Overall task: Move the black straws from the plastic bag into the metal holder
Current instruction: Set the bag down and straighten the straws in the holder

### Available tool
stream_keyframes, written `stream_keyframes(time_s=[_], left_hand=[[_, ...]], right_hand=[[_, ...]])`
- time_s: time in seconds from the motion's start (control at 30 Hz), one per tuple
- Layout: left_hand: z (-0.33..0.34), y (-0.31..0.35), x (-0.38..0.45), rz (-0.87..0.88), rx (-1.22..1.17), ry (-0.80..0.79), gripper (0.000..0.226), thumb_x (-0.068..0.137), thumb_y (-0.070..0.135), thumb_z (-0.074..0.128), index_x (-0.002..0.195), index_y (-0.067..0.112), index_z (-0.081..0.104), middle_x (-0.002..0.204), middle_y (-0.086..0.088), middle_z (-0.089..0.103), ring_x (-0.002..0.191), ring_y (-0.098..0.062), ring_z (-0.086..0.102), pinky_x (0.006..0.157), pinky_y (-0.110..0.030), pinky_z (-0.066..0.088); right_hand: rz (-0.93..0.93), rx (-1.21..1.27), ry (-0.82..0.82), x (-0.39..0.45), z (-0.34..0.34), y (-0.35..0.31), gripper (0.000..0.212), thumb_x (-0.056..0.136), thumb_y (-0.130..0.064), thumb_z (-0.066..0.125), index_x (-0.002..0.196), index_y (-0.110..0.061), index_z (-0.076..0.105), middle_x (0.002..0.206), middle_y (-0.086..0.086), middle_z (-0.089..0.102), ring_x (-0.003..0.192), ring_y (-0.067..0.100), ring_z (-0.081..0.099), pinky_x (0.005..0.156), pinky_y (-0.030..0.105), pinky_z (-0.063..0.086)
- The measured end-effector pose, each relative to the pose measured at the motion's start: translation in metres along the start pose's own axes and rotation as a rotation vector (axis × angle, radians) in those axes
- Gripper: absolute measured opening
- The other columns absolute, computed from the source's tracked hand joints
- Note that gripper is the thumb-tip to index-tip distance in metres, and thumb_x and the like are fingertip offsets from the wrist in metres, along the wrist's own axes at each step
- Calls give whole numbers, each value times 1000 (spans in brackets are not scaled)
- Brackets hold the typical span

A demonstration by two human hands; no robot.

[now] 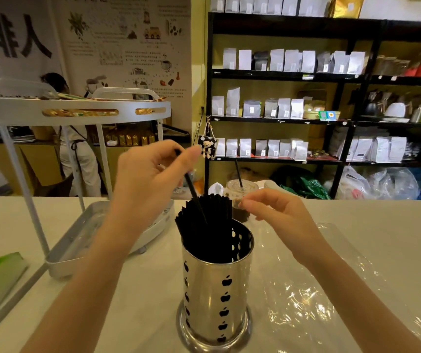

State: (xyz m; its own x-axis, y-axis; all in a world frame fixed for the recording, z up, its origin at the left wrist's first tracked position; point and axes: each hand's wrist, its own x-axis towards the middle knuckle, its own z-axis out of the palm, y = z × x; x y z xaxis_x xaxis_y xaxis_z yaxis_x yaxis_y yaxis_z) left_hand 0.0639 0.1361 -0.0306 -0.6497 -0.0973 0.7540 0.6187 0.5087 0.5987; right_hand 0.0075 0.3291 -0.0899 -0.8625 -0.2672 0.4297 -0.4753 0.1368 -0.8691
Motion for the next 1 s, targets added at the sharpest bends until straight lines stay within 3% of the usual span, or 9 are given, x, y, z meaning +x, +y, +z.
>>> stream_keyframes(time_s=[0.13,0.3,0.43,0.57,0.6,0.67,0.77,0.93,1.0], left_hand=[[14,-8,-7,5,174,-159,37,73,49,46,72,16,65,61,5,58,59,-11,54,54,-16,41],[22,-22,-20,16,290,-332,27,75,47,54,92,31,68,90,25,50,96,7,43,82,-13,33],[16,-29,-23,-72,170,-442,34,74,64,47,103,49,59,113,39,39,114,18,28,101,-27,27],[3,-35,-34,-207,45,-449,95,41,88,45,128,53,23,125,46,22,111,33,20,95,-8,27],[0,-37,-39,-258,23,-475,109,33,90,47,130,53,14,127,47,19,112,32,20,96,-6,26],[-2,-42,-47,-346,-6,-552,130,23,88,55,134,49,-1,131,42,16,124,19,21,105,-18,22],[5,-45,-56,-416,-6,-602,141,21,81,64,135,46,-12,123,45,16,130,4,21,108,-24,21],[19,-38,-63,-440,-38,-459,131,38,64,75,140,42,-4,138,23,29,131,-4,28,107,-30,29],[23,-32,-61,-443,-103,-450,117,48,58,74,140,39,4,130,24,36,121,-2,39,103,-30,36]], right_hand=[[18,1,-44,3,6,4,16,88,-22,56,101,-27,62,94,-6,69,84,0,63,67,9,48],[71,-12,-118,7,11,8,40,85,-27,59,124,-28,49,114,-2,64,103,6,60,86,21,49],[169,79,-331,14,14,8,45,84,-27,60,125,-36,45,108,-19,62,93,-9,60,71,5,48],[224,110,-512,21,17,11,36,78,-32,62,113,-39,57,113,-12,66,107,9,61,90,23,51],[242,126,-536,23,18,11,36,76,-32,61,112,-37,57,114,-9,65,109,12,60,94,26,49],[270,147,-563,27,19,11,36,76,-31,62,112,-33,57,114,-5,65,110,16,60,94,28,49],[264,112,-577,30,23,10,35,77,-30,67,111,-31,57,110,-5,66,107,16,61,92,28,51],[148,-2,-498,25,21,6,23,84,-24,63,105,-30,61,99,-6,70,96,11,66,80,21,55],[121,-37,-472,21,16,2,22,85,-22,62,107,-24,62,99,-3,70,92,8,67,77,18,54]])
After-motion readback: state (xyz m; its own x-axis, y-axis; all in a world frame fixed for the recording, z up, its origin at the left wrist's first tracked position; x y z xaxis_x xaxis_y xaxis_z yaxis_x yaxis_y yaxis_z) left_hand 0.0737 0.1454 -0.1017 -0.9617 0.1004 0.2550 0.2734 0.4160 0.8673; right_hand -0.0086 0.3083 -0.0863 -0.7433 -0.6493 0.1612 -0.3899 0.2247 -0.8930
